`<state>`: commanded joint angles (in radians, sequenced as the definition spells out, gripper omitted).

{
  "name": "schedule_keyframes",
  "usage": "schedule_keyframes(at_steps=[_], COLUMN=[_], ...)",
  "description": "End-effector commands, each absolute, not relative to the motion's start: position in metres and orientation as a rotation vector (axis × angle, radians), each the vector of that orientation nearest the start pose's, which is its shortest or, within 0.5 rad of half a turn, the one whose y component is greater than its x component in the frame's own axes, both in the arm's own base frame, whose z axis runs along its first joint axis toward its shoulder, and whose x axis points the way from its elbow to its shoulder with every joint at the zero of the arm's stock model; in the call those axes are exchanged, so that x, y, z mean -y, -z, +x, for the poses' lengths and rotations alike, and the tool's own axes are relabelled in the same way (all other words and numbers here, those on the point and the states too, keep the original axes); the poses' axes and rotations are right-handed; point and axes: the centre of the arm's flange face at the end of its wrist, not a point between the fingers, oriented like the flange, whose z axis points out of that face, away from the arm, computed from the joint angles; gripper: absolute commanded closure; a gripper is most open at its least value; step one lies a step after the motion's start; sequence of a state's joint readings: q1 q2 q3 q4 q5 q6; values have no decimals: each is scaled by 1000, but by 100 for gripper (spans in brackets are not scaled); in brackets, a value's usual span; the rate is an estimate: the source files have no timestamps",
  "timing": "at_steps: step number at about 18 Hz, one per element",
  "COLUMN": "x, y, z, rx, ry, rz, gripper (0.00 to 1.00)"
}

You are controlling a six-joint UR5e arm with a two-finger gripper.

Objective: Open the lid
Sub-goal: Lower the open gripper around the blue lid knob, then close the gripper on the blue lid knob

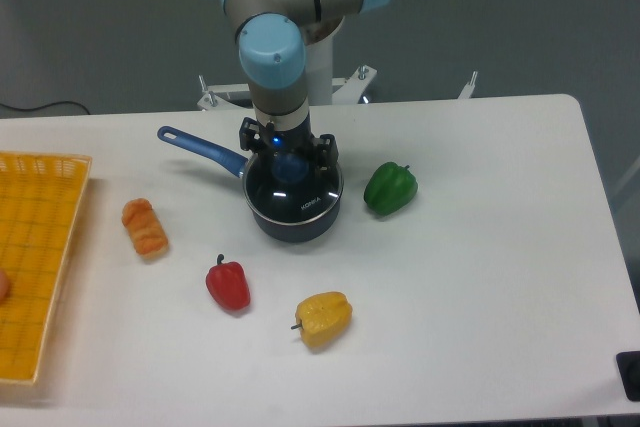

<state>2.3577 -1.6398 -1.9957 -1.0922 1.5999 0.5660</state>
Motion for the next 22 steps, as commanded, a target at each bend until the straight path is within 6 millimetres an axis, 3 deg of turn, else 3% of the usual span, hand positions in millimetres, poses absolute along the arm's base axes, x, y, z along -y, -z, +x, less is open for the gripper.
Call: schedule_keyframes(at_steps=[16,22], x=[-428,-428], y=[-294,-290], z=[-241,-242], rx=[331,330], ry=[-27,-34], rz=[-3171,-3186], gripper=[1,11])
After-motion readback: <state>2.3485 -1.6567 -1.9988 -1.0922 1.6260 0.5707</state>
